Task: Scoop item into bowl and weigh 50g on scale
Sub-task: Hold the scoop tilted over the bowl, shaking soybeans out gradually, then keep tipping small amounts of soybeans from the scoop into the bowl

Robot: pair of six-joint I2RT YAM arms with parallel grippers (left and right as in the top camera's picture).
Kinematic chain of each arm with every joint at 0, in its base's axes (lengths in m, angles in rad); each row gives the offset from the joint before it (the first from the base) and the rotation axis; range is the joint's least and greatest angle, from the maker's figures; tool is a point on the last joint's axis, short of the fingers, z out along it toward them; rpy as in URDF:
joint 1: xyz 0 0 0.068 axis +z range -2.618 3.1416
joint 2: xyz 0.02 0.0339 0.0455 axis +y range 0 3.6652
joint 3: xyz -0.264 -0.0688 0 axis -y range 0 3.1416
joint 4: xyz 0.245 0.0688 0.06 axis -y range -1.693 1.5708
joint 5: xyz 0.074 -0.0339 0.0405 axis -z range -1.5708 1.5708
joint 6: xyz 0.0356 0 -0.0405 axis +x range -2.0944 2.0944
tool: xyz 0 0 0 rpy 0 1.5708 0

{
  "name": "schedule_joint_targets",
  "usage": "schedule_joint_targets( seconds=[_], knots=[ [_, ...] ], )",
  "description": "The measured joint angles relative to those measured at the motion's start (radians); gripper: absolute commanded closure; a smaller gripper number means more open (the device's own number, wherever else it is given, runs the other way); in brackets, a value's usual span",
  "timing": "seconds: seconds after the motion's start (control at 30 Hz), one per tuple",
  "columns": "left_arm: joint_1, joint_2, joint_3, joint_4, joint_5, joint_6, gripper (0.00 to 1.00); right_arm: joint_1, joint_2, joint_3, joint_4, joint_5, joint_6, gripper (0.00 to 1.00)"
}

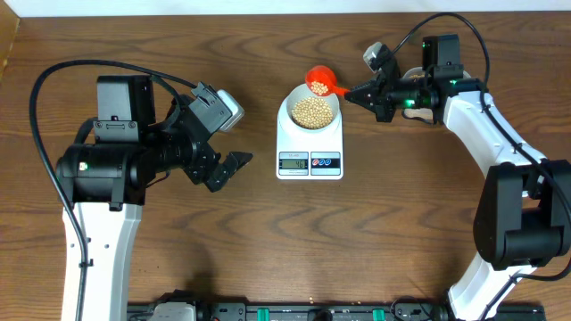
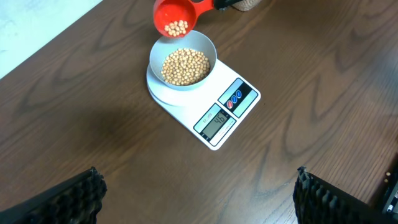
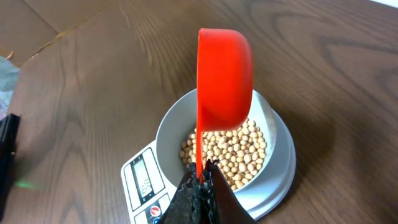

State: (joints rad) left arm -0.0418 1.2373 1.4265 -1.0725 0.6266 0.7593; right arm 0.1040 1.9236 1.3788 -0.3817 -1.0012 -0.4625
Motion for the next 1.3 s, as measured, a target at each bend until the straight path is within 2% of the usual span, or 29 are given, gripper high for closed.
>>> schedule_joint_targets(
  seconds=[1.3],
  knots=[
    [0.0, 0.0, 0.0, 0.0, 0.0, 0.0, 0.02, 0.014, -0.044, 0.0, -0.005, 0.076, -0.067, 0.99]
  ],
)
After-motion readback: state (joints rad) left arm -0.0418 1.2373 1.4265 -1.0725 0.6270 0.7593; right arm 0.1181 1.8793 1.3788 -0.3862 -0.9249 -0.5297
